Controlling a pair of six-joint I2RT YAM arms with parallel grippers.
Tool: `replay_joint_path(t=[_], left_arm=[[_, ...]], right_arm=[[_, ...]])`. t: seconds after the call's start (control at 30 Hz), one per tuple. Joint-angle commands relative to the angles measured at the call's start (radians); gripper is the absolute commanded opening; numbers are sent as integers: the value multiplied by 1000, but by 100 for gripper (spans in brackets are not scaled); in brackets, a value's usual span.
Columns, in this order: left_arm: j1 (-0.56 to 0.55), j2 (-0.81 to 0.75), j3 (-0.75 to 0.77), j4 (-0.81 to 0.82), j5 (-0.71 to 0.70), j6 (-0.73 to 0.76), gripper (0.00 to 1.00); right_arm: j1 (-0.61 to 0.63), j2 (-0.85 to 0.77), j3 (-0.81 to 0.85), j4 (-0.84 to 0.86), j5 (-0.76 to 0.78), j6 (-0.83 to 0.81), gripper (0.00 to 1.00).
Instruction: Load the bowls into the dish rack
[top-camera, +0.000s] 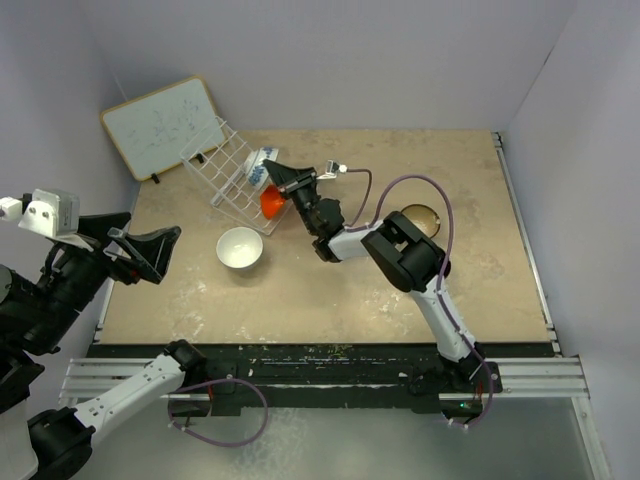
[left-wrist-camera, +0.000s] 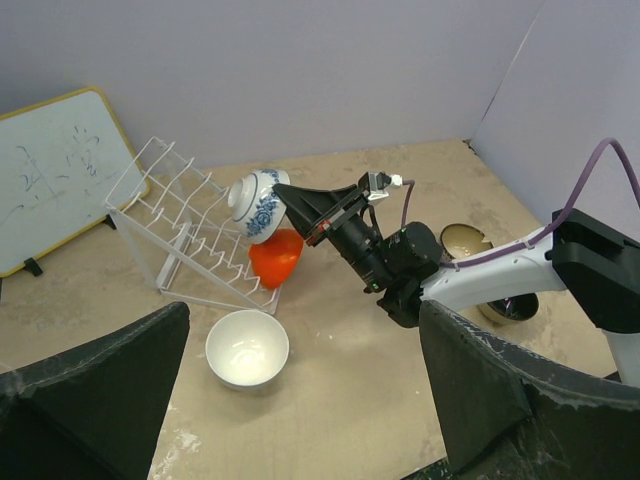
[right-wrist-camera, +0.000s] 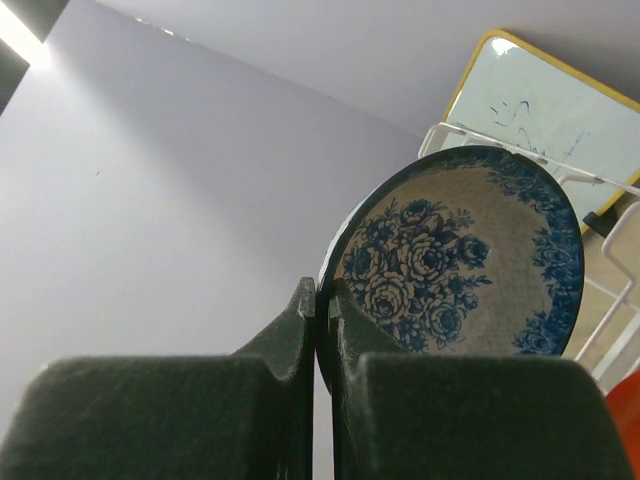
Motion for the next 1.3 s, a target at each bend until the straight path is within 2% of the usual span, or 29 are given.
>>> replay_joint_path(t=[0.0, 1.27], left_arm=[[3, -5, -5, 7, 13, 27, 99], [3, 1, -41, 14, 12, 22, 99]], right_arm=[[6, 12, 96, 418, 49, 71, 0], [27, 92, 6, 415, 162, 223, 0]])
